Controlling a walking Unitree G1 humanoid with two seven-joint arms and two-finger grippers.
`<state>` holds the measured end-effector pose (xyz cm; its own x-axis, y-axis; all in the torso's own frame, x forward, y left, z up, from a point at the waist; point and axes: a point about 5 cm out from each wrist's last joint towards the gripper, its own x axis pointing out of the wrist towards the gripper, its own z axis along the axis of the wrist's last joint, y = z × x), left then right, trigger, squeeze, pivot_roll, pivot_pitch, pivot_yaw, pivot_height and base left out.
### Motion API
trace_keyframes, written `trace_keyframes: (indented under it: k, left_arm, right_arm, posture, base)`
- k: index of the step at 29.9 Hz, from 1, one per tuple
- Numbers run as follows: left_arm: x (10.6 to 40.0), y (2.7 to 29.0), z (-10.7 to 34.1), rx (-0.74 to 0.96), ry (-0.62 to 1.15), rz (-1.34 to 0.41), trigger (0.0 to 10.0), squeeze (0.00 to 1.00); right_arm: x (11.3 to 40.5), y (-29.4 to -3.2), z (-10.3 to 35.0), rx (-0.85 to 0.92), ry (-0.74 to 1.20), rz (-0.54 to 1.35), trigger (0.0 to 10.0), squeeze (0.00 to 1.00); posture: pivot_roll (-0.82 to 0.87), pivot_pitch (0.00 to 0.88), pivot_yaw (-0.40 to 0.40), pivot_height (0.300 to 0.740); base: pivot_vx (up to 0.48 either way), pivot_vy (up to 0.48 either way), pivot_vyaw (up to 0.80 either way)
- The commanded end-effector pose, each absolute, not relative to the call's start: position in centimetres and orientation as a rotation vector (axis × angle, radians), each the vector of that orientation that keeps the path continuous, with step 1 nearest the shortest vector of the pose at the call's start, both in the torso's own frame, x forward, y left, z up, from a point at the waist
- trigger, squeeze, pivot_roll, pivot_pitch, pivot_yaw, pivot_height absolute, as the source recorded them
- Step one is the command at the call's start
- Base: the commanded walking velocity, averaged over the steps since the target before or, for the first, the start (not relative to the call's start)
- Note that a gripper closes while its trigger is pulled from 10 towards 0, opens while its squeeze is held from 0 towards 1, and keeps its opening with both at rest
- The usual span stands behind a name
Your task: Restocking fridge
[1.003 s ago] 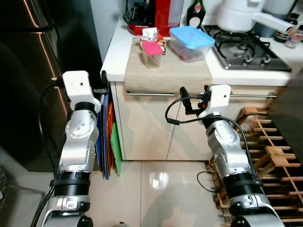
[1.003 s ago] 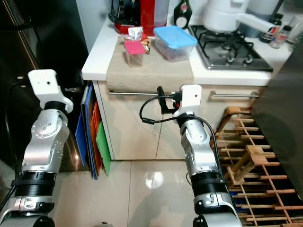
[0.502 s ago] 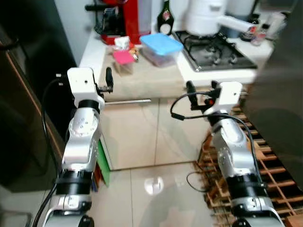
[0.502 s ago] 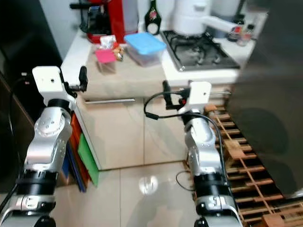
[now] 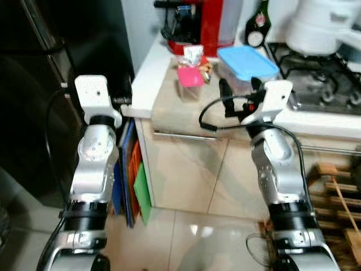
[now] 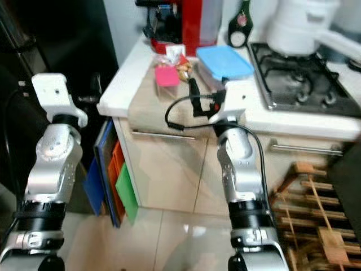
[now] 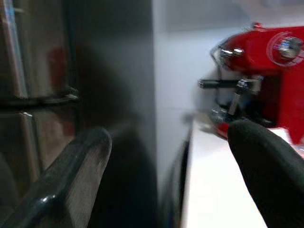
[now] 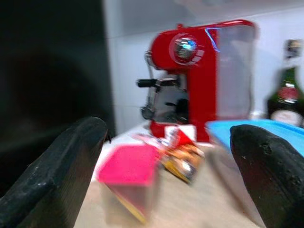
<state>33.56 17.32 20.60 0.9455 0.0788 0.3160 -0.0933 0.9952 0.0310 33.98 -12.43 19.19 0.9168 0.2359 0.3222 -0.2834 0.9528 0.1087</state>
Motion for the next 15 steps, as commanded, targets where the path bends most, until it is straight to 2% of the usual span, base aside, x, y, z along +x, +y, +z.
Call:
trace_keyframes:
  k: [1, 4, 9, 15]
  left_arm:
    - [33.6, 17.7, 21.4, 0.038, -0.341, 0.088, 10.0, 0.0]
    - [33.6, 17.6, 21.5, 0.035, -0.345, 0.083, 10.0, 0.0]
    - [33.5, 17.4, 21.9, 0.054, -0.373, 0.065, 10.0, 0.0]
    - [33.4, 17.4, 22.0, 0.042, -0.371, 0.044, 10.0, 0.0]
  right_arm:
    - [33.9, -11.6, 19.7, 0.174, -0.317, 0.302, 10.0, 0.0]
    - [33.9, -11.5, 19.9, 0.174, -0.325, 0.303, 10.0, 0.0]
    - [34.1, -12.9, 21.1, 0.095, -0.364, 0.157, 10.0, 0.0]
    - [34.3, -12.6, 21.6, 0.144, -0.333, 0.18, 10.0, 0.0]
  posture:
    - [-0.03, 0.0, 0.029, 0.74]
    - [-0.03, 0.0, 0.029, 0.74]
    - [-0.03, 0.0, 0.03, 0.74]
    - [-0.03, 0.0, 0.035, 0.74]
  base:
    - [0.431, 0.0, 0.0]
    - [0.407, 0.252, 0.0]
    - [0.0, 0.0, 0.0]
    - [0.0, 0.0, 0.0]
